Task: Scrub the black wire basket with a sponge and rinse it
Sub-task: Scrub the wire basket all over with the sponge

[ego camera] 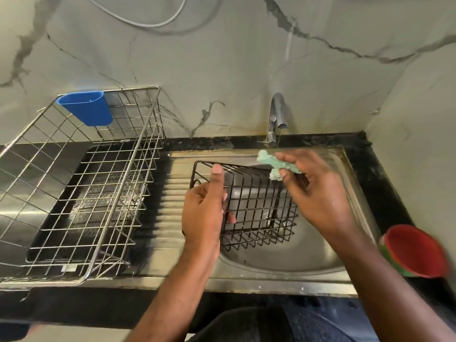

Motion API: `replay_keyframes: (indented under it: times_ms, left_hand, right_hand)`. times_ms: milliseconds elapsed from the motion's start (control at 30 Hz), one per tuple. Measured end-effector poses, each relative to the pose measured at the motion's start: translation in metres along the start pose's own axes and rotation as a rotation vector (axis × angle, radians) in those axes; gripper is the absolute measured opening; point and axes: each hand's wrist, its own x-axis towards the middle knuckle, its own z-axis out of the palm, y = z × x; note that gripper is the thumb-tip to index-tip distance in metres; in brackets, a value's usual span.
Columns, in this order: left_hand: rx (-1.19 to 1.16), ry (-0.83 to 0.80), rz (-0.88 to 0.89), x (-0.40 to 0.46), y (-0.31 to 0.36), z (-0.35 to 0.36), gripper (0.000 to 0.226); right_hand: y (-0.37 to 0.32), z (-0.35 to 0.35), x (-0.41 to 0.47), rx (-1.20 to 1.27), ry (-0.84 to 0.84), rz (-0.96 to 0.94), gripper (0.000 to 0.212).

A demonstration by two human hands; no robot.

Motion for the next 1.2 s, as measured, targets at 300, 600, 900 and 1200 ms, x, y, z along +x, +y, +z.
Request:
replay_keyframes:
  times_ms: [300,600,900,1200]
  left_hand:
    - [0.290,0.017,0.336,0.004,-0.013,0.000,0.062]
    - [0.220,0.066,0.468,0.009,-0.022,-0.007,0.049]
    - [0.166,0.045,0.573,0.010,-0.025,0.000,0.049]
    - [0.082,0.145,0.507,0.010,-0.022,-0.014,0.044]
  right_hand:
    - [-0.024,0.020,-0.003,0.045,-0.163,-0.319,0.039]
    - [0.028,-0.002,0.004,-0.246,-0.196,-0.043,0.029]
    - [-0.032,0.022,0.000,0.055,-0.129,-0.233,0.042]
    - [0.019,0.002,0.001,-0.184,-0.193,-0.082,0.044]
